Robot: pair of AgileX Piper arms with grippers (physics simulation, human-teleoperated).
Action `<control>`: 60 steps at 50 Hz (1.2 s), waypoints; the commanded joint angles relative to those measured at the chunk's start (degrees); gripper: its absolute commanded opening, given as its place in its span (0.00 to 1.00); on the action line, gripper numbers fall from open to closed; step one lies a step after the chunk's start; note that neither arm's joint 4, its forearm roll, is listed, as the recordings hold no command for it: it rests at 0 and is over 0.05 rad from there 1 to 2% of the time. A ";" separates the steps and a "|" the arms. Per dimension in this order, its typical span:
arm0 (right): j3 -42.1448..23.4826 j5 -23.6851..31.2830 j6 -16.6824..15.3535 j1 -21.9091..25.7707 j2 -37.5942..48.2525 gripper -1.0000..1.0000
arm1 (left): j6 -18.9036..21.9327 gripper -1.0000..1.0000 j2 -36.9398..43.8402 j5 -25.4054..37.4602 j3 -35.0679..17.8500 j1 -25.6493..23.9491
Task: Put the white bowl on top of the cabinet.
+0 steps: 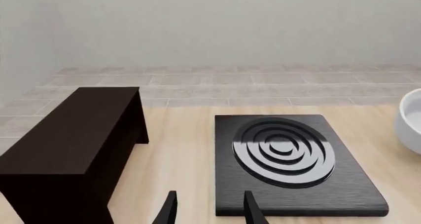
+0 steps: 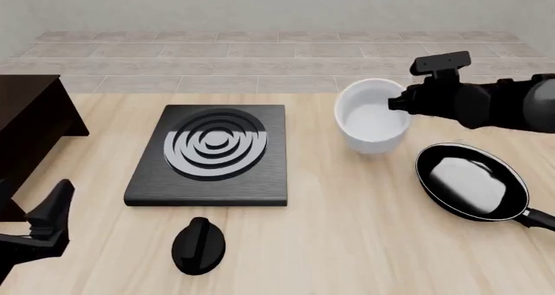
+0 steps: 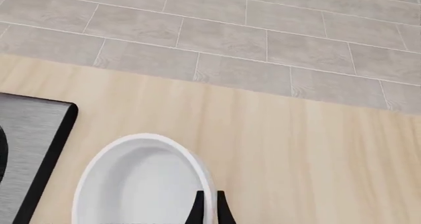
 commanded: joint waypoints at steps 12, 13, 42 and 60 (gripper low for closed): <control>-1.59 4.82 0.85 2.81 -8.07 0.00 | -0.67 1.00 -6.97 5.23 -0.01 0.05; -1.62 5.07 0.83 3.01 -8.42 0.00 | -0.71 1.00 -7.33 5.51 -0.02 0.07; -2.26 11.87 1.44 6.45 -17.24 0.00 | -2.05 1.00 -19.21 14.39 -0.48 0.69; -1.08 15.99 1.70 9.72 -23.79 0.00 | 1.53 1.00 -14.84 14.17 -1.98 0.33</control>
